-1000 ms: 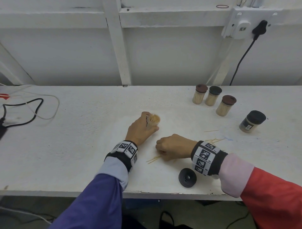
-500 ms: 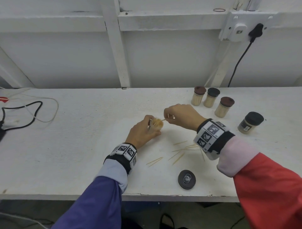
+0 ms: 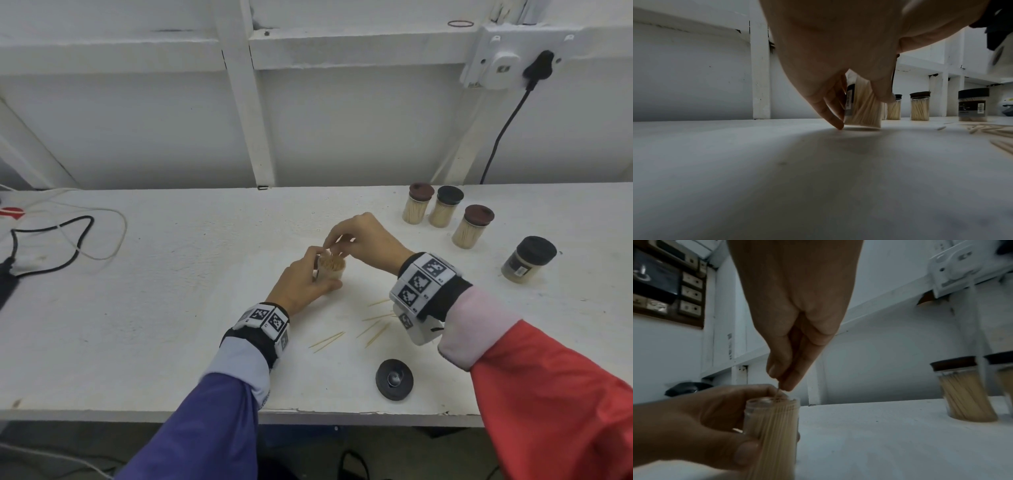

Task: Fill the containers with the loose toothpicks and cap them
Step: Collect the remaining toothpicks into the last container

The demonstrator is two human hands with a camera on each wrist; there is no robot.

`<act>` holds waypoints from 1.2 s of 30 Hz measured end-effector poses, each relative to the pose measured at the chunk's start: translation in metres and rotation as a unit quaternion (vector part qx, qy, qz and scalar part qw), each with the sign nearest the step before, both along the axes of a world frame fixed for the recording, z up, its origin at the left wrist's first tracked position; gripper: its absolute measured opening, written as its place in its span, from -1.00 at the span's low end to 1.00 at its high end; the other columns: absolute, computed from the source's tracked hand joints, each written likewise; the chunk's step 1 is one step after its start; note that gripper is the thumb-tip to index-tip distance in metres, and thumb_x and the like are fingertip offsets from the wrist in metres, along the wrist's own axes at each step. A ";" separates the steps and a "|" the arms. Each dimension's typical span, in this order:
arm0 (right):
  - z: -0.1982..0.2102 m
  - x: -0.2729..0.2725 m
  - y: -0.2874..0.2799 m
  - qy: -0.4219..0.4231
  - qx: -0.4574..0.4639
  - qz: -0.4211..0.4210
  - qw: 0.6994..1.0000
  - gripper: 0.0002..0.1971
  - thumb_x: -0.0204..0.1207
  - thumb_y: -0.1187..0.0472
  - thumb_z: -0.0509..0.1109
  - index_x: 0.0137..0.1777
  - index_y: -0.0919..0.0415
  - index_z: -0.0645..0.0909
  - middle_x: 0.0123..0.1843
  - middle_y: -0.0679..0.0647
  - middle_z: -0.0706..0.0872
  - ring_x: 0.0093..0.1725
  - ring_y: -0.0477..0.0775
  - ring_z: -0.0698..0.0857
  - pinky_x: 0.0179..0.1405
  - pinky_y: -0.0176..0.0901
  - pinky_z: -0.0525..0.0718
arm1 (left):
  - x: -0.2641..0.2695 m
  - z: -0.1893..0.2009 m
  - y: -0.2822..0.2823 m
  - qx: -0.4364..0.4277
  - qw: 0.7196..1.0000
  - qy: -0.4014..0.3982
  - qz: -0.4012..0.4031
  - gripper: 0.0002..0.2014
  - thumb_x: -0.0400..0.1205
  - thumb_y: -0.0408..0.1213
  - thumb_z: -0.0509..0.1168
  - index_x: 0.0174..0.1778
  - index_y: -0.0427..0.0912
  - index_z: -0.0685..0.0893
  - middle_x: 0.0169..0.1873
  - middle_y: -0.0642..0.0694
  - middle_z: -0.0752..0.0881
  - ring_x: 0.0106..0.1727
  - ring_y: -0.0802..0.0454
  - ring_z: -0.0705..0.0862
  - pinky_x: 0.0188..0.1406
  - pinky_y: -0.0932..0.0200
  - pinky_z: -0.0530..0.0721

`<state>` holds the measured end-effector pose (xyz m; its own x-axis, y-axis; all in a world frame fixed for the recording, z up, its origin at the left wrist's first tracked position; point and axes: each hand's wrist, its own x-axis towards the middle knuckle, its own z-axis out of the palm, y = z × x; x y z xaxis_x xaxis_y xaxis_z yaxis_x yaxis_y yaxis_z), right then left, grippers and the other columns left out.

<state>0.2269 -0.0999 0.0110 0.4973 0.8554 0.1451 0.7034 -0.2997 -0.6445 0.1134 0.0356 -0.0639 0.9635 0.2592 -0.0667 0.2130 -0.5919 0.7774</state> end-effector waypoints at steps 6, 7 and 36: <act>-0.005 0.019 -0.038 0.033 -0.013 -0.047 0.998 -0.78 0.53 0.31 0.49 0.15 0.12 0.74 0.05 -0.02 0.80 -0.12 -0.01 0.78 -0.29 -0.13 0.76 | -0.002 -0.005 0.003 0.010 1.000 -0.013 -0.020 -0.29 0.50 -0.03 0.50 0.49 0.18 0.25 0.20 0.00 0.65 0.06 -0.05 0.72 0.21 -0.12 0.63; -0.006 0.023 -0.047 0.033 -0.054 -0.050 0.997 -0.77 0.50 0.27 0.52 0.15 0.09 0.74 0.06 0.00 0.80 -0.09 0.01 0.77 -0.21 -0.10 0.76 | -0.002 -0.005 0.003 0.007 0.999 -0.022 -0.023 -0.24 0.50 -0.06 0.50 0.53 0.22 0.22 0.28 0.05 0.60 0.15 -0.01 0.70 0.27 -0.10 0.61; -0.040 -0.007 -0.093 -0.169 -0.378 0.072 0.907 -0.91 0.46 0.14 0.33 -0.18 0.07 0.46 -0.16 -0.08 0.48 -0.23 0.05 0.48 -0.39 -0.21 0.24 | -0.005 -0.006 0.006 0.053 0.995 -0.072 -0.047 -0.26 0.59 -0.06 0.44 0.64 0.14 0.20 0.55 0.27 0.31 0.43 0.27 0.41 0.42 0.05 0.45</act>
<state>0.2201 -0.1931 -0.0286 0.4081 0.8268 -0.3871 0.8898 -0.4550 -0.0337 0.1080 0.0417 -0.0698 0.9816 0.1649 0.0959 0.0437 -0.6838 0.7284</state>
